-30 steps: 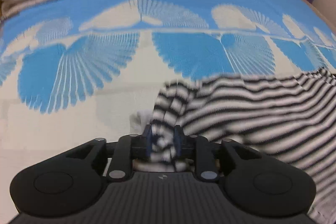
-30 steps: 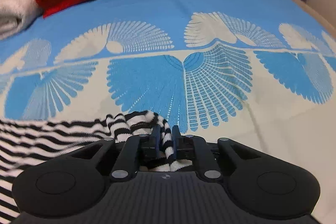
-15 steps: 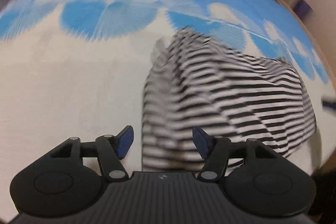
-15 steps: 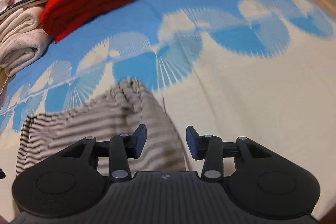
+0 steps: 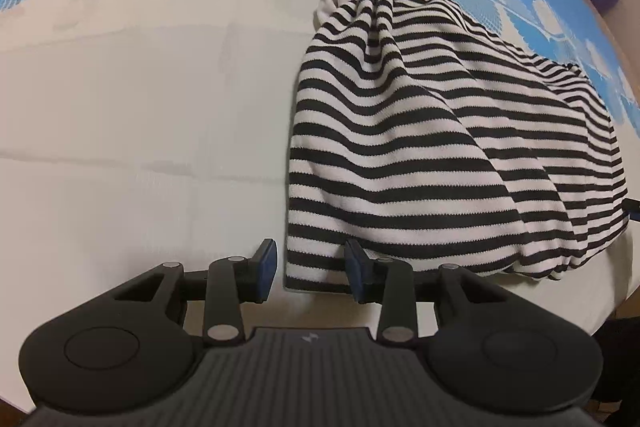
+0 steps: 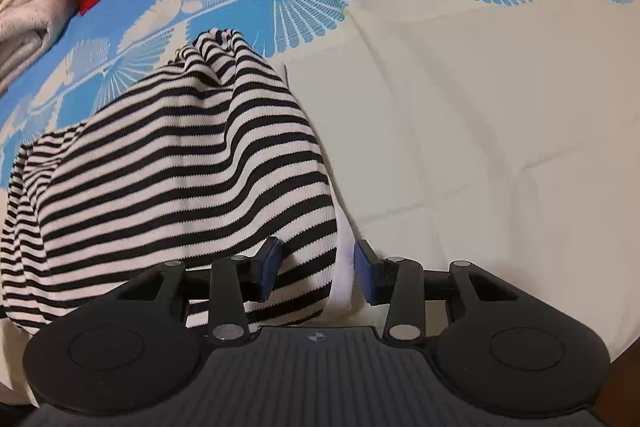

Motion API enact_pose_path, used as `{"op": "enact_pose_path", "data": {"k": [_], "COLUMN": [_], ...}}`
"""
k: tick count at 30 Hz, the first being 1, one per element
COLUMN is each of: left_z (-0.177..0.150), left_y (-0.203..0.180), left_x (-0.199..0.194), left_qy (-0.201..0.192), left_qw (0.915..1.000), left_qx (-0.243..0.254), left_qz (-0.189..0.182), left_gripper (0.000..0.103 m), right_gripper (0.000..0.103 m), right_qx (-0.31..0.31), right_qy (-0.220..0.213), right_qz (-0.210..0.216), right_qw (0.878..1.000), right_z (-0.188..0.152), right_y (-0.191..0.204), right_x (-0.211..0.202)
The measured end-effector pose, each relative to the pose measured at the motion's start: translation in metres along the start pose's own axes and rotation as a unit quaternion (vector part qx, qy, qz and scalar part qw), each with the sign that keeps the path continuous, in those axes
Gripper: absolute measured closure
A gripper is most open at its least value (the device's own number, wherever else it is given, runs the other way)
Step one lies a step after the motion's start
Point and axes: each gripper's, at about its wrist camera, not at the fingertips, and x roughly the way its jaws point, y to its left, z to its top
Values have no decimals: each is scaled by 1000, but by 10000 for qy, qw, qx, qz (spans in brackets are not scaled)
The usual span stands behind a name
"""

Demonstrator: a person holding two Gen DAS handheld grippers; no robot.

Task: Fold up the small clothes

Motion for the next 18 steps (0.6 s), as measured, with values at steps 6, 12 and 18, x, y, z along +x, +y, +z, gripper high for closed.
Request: {"op": "enact_pose_path", "data": {"k": [6, 12, 18], "left_z": [4, 6, 9], "left_y": [-2, -7, -4], "left_x": [5, 13, -7], "left_qy": [44, 144, -255], "left_qw": [9999, 9995, 9992], "left_qx": [95, 281, 298], "left_qz": [43, 100, -32], "left_gripper": [62, 65, 99], "right_gripper": [61, 66, 95], "right_qx": [-117, -252, -107], "right_qy": [49, 125, -364], "right_qz": [-58, -85, 217], "right_qw": [9999, 9996, 9990], "right_z": [-5, -7, -1], "right_y": [1, 2, -2], "right_x": [0, 3, -17]}}
